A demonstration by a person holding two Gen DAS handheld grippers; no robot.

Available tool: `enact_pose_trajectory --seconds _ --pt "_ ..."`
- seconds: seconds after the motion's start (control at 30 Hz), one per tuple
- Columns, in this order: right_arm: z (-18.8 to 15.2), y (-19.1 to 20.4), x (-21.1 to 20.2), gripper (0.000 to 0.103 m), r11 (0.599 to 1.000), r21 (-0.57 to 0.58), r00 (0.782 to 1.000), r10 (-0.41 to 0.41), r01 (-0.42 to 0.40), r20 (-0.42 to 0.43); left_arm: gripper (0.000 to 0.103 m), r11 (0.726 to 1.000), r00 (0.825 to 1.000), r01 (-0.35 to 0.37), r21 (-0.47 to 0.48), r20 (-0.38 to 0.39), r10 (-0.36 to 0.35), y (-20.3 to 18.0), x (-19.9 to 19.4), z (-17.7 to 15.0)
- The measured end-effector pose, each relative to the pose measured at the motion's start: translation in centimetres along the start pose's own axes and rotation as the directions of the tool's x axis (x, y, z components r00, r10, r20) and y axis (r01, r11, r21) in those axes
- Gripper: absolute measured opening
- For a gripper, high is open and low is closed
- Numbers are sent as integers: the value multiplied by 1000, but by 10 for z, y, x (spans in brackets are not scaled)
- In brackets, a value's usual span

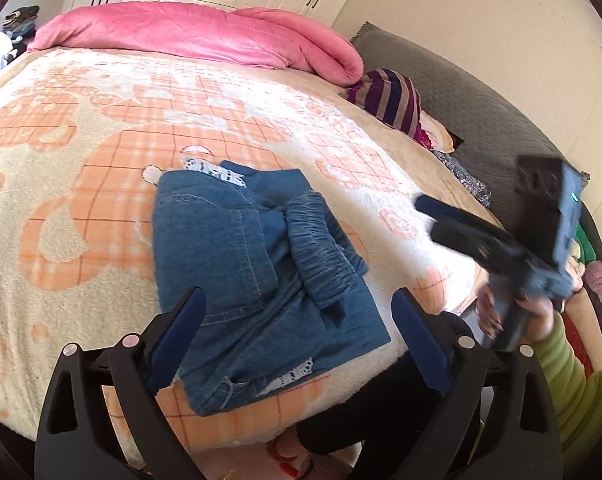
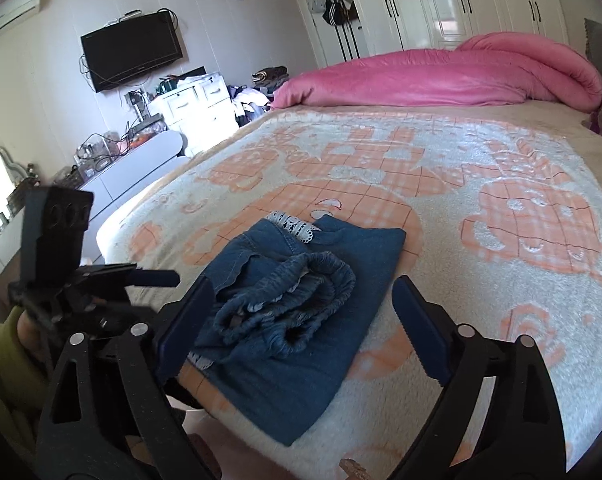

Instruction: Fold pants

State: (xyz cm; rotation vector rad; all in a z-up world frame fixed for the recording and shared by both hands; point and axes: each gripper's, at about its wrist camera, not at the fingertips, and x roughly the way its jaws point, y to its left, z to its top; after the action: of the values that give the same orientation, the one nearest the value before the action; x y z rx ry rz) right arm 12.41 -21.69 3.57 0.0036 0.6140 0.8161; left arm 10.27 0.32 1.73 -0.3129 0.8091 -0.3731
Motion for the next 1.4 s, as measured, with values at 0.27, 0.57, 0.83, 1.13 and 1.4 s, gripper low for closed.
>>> enact_pose_trajectory --seconds 0.27,0.57,0.83,1.13,1.4 --pt "-26 31 -18 88 997 -76 1000 -10 9 -5 98 999 999 -48 -13 6 48 10 5 8" --pt "-54 69 0 88 992 -108 996 64 -71 -69 98 995 995 -101 -10 -7 101 26 22 23" --pt "-54 116 26 83 946 -312 991 55 -89 -118 93 985 985 -172 17 -15 172 40 44 44" --pt "-43 139 64 54 866 -491 983 3 -93 -181 63 989 985 -150 2 -85 150 60 71 48" --pt "-43 150 98 13 815 -568 962 -50 -115 -268 64 991 988 -133 -17 -84 131 65 75 46"
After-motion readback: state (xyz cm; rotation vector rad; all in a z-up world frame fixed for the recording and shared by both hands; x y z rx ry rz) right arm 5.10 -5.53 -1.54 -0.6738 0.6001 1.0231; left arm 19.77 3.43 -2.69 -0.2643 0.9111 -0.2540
